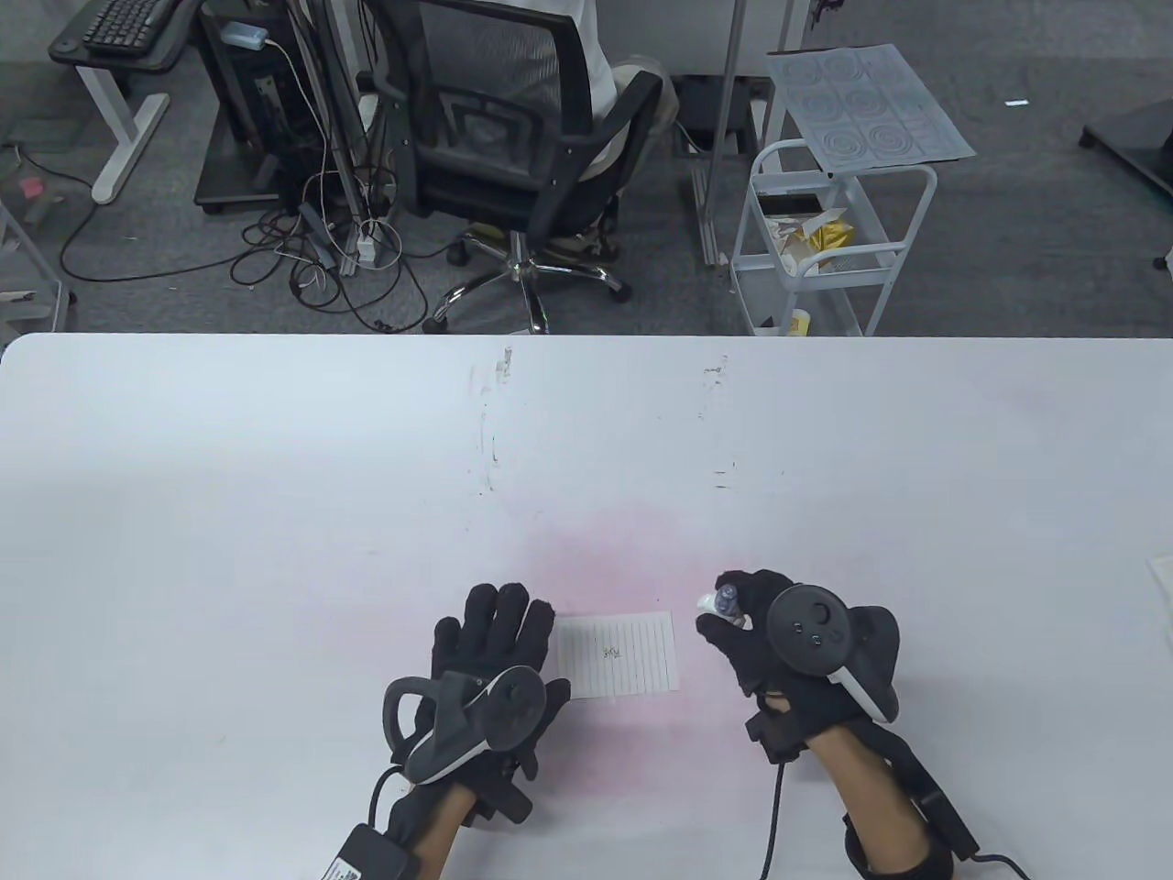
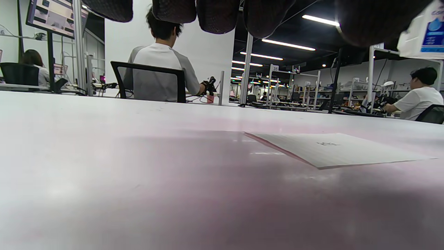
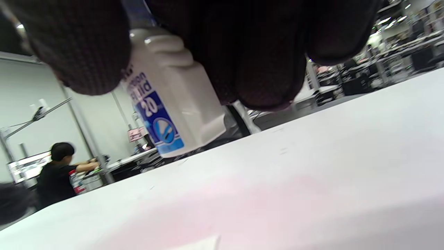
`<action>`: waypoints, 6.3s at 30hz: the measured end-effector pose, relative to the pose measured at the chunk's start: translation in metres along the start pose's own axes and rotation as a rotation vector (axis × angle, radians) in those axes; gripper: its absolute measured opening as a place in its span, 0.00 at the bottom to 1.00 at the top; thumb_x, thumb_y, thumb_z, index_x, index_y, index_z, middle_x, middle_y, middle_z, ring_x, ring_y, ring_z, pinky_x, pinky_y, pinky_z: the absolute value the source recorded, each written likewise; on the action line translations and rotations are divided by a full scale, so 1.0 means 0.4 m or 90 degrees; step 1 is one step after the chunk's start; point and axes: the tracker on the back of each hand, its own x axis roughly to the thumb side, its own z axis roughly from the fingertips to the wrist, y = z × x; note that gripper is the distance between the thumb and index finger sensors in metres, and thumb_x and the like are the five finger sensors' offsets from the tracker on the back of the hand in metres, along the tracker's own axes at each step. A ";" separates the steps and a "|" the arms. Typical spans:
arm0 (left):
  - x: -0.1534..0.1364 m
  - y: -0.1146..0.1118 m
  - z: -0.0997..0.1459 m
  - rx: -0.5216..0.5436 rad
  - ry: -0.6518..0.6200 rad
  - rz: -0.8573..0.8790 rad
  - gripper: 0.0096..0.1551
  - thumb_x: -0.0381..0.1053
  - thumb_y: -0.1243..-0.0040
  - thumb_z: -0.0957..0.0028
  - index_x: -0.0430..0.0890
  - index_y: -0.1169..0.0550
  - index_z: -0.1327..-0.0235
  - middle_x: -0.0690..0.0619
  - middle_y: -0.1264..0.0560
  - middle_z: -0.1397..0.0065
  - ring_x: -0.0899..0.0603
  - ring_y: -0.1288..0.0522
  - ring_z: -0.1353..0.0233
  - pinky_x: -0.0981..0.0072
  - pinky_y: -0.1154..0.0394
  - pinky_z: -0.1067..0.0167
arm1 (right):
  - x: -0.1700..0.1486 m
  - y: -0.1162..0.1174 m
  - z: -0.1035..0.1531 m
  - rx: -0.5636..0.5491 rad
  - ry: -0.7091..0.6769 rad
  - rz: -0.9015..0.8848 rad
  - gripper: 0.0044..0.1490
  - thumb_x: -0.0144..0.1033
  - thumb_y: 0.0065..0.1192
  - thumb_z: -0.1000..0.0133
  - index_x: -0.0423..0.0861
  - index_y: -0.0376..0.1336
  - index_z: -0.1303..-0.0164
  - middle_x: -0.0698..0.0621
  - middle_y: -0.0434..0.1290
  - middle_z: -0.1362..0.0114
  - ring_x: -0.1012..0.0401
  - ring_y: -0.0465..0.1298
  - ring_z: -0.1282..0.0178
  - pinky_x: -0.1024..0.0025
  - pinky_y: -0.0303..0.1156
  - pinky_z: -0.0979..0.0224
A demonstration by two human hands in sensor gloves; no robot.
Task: Brush correction fluid to cover black text
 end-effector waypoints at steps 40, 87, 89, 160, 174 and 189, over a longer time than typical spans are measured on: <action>0.059 -0.012 -0.008 0.029 -0.109 0.399 0.38 0.63 0.26 0.64 0.48 0.22 0.42 0.49 0.15 0.43 0.44 0.12 0.47 0.49 0.21 0.41 | 0.158 0.079 0.086 0.063 -0.125 -0.086 0.39 0.62 0.68 0.59 0.46 0.70 0.45 0.47 0.76 0.44 0.51 0.84 0.53 0.46 0.73 0.39; 0.093 -0.007 0.002 0.033 -0.153 0.305 0.34 0.60 0.23 0.67 0.48 0.18 0.47 0.47 0.13 0.47 0.45 0.11 0.53 0.50 0.19 0.45 | 0.162 0.048 0.092 0.034 -0.131 -0.066 0.43 0.61 0.72 0.60 0.46 0.67 0.42 0.47 0.73 0.40 0.50 0.82 0.50 0.44 0.70 0.37; 0.096 -0.007 0.002 0.032 -0.152 0.296 0.34 0.61 0.23 0.67 0.48 0.18 0.48 0.47 0.13 0.47 0.45 0.11 0.54 0.50 0.19 0.45 | 0.165 0.053 0.095 0.022 -0.132 -0.026 0.39 0.63 0.71 0.61 0.48 0.70 0.49 0.49 0.76 0.46 0.53 0.83 0.58 0.46 0.73 0.40; 0.084 -0.009 -0.001 0.016 -0.129 0.217 0.35 0.59 0.22 0.68 0.48 0.18 0.47 0.47 0.13 0.47 0.45 0.11 0.53 0.49 0.19 0.44 | 0.151 -0.030 0.097 0.018 -0.156 -0.124 0.30 0.48 0.73 0.58 0.48 0.71 0.47 0.48 0.76 0.44 0.51 0.83 0.55 0.44 0.72 0.38; 0.095 -0.032 0.008 -0.014 -0.142 0.227 0.35 0.61 0.22 0.68 0.48 0.18 0.48 0.48 0.13 0.47 0.46 0.10 0.53 0.51 0.18 0.46 | 0.082 -0.039 0.080 -0.086 -0.093 -0.197 0.31 0.49 0.73 0.58 0.48 0.71 0.47 0.48 0.76 0.44 0.51 0.83 0.55 0.45 0.72 0.38; 0.092 -0.057 0.008 -0.089 -0.160 0.200 0.36 0.62 0.22 0.69 0.50 0.19 0.47 0.49 0.14 0.46 0.47 0.11 0.52 0.52 0.18 0.44 | 0.060 -0.018 0.065 -0.080 -0.069 -0.193 0.30 0.48 0.73 0.58 0.48 0.71 0.47 0.48 0.76 0.44 0.51 0.83 0.55 0.45 0.72 0.38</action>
